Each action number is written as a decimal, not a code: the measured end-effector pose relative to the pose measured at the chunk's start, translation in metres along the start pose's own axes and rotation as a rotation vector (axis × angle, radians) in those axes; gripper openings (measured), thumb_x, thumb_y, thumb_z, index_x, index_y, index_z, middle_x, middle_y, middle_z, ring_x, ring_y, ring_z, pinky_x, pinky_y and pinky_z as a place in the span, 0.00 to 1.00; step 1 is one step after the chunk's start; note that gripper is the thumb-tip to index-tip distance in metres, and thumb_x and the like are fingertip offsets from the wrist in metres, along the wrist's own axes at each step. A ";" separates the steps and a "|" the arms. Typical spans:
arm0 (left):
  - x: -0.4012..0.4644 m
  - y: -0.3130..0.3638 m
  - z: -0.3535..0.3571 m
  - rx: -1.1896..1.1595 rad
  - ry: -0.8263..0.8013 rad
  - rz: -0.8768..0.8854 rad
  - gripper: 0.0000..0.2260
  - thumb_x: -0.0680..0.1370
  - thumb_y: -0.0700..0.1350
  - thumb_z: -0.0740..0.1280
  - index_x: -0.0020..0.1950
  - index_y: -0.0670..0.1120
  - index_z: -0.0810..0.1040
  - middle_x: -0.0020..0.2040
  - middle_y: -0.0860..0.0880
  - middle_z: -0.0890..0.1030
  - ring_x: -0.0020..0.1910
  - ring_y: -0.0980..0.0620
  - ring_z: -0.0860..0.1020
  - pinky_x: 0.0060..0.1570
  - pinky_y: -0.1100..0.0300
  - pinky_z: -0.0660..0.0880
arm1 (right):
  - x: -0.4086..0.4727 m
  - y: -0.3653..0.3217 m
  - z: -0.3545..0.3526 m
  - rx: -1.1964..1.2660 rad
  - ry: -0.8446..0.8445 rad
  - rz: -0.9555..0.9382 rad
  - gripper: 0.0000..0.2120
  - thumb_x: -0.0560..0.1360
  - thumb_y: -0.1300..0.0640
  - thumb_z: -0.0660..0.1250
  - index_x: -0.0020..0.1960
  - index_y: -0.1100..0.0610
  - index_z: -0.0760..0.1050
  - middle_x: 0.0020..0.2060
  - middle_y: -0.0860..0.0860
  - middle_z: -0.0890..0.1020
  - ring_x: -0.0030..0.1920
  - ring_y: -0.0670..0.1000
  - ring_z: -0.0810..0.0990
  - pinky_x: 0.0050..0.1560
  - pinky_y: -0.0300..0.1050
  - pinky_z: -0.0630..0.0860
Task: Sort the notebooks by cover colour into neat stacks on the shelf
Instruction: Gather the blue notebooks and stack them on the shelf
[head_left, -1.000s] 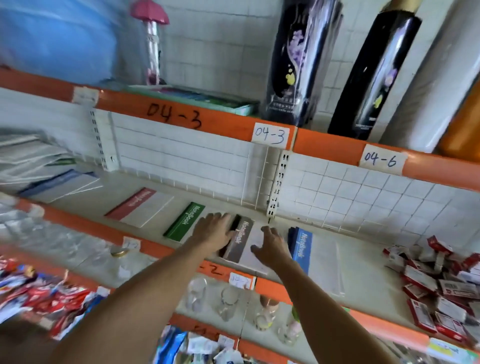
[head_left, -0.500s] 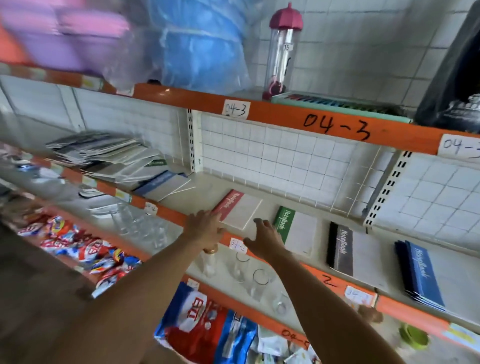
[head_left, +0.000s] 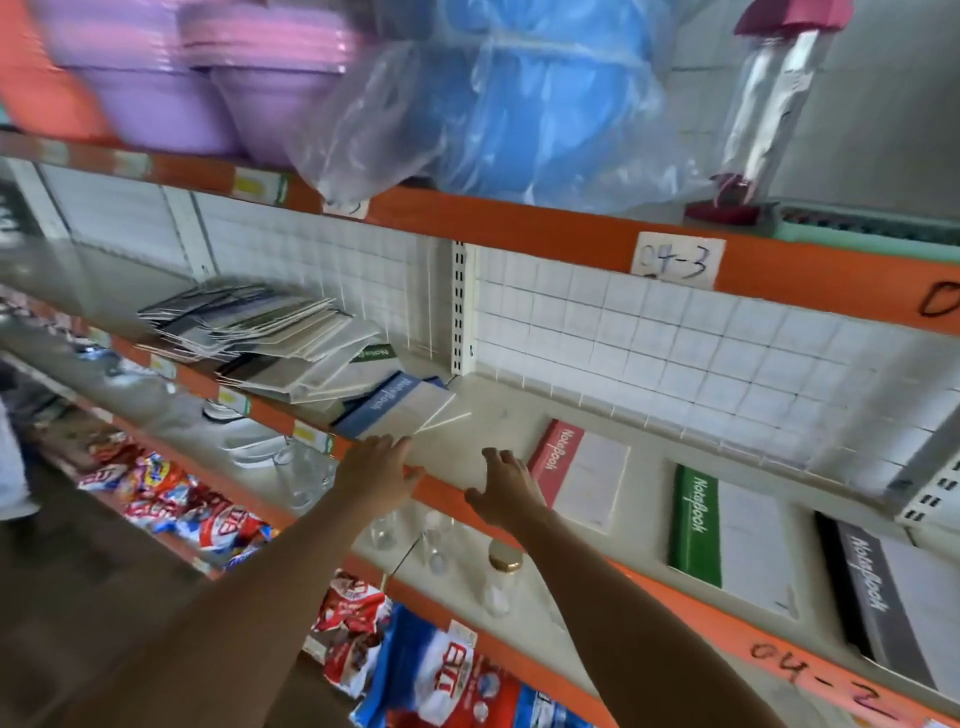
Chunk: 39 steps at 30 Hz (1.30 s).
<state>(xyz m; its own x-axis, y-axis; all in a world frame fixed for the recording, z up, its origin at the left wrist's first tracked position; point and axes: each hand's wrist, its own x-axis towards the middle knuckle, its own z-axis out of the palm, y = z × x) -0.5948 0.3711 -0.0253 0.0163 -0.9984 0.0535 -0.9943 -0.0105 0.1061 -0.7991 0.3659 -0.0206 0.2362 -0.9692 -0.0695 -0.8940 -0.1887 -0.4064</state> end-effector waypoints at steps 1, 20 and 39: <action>0.010 -0.012 -0.002 0.002 -0.016 -0.007 0.26 0.79 0.62 0.59 0.74 0.50 0.66 0.68 0.47 0.73 0.68 0.46 0.71 0.64 0.51 0.70 | 0.015 -0.010 0.004 0.004 -0.008 -0.003 0.33 0.76 0.47 0.68 0.75 0.56 0.60 0.70 0.57 0.69 0.70 0.59 0.68 0.69 0.54 0.67; 0.149 -0.125 0.017 -0.008 -0.038 0.165 0.25 0.80 0.57 0.60 0.75 0.49 0.65 0.69 0.46 0.73 0.67 0.43 0.68 0.64 0.50 0.68 | 0.153 -0.073 0.068 -0.098 0.096 0.269 0.28 0.83 0.41 0.50 0.77 0.57 0.59 0.78 0.56 0.57 0.79 0.58 0.49 0.78 0.60 0.43; 0.166 -0.098 0.028 -0.378 0.014 -0.073 0.40 0.63 0.65 0.78 0.64 0.44 0.66 0.62 0.42 0.72 0.58 0.40 0.76 0.45 0.49 0.74 | 0.114 -0.084 0.066 0.017 0.308 0.754 0.40 0.72 0.40 0.70 0.74 0.57 0.57 0.68 0.59 0.65 0.69 0.62 0.64 0.69 0.56 0.62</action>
<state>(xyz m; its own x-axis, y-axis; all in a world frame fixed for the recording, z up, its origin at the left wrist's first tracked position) -0.4971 0.2048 -0.0543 0.0892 -0.9950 0.0453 -0.8814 -0.0576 0.4689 -0.6722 0.2815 -0.0546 -0.5450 -0.8349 -0.0772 -0.7639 0.5324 -0.3646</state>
